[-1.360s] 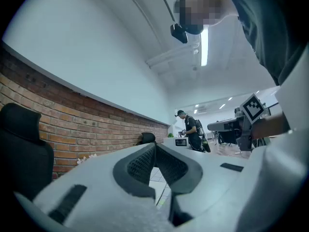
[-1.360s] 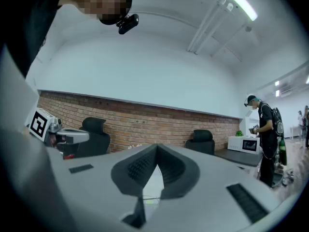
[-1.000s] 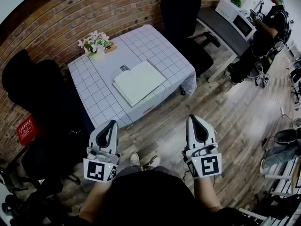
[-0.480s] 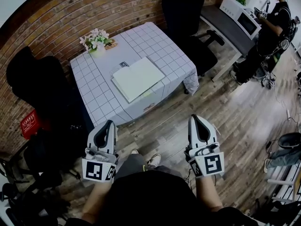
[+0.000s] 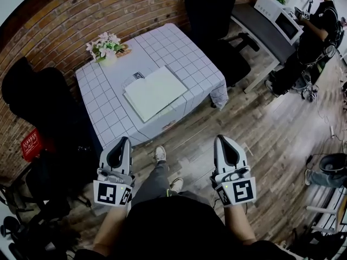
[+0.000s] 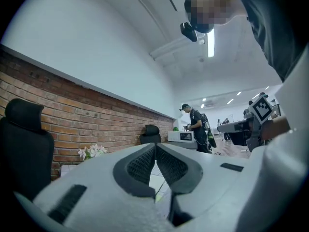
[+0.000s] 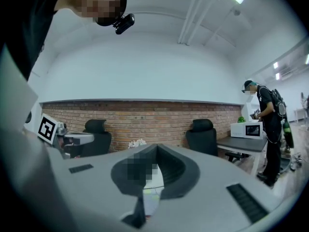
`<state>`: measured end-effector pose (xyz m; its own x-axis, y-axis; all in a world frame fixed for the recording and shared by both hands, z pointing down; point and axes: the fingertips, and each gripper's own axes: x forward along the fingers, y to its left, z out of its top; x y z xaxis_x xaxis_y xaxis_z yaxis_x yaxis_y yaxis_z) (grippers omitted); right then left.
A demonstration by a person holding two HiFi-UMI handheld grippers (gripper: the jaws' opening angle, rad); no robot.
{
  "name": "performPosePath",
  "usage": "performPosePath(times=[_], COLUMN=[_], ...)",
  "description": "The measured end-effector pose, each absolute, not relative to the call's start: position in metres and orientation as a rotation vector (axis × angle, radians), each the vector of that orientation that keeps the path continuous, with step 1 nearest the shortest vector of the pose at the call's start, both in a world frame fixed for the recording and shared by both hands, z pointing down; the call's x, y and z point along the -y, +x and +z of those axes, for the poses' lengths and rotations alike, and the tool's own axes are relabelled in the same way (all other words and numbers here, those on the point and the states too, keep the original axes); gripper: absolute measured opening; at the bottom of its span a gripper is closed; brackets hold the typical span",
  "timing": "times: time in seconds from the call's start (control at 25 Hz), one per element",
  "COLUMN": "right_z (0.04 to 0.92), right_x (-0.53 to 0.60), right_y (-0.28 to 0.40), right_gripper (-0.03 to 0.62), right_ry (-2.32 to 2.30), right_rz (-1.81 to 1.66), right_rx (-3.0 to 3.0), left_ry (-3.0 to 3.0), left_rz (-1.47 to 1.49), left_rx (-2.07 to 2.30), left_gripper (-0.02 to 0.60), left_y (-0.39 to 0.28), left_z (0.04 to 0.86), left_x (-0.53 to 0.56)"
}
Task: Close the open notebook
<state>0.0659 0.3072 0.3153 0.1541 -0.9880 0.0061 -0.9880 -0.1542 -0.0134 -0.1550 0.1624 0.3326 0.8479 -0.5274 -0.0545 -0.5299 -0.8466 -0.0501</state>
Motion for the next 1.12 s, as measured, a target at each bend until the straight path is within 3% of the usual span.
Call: performPosePath(times=[0.44,1.12], right_z=[0.310,0.315], right_x=[-0.185,-0.047], right_y=[0.119,0.125], right_gripper=[0.014,0.014], right_ry=[-2.405,-2.383], right_rz=[-0.042,-0.106], right_rx=[-2.090,-2.245], left_ry=[-3.017,-3.086], left_rz=[0.084,0.084], left_rx=[-0.822,-0.861], left_gripper=[0.031,0.032], left_y=[-0.089,-0.073], left_z=[0.343,0.365], left_x=[-0.041,0.066])
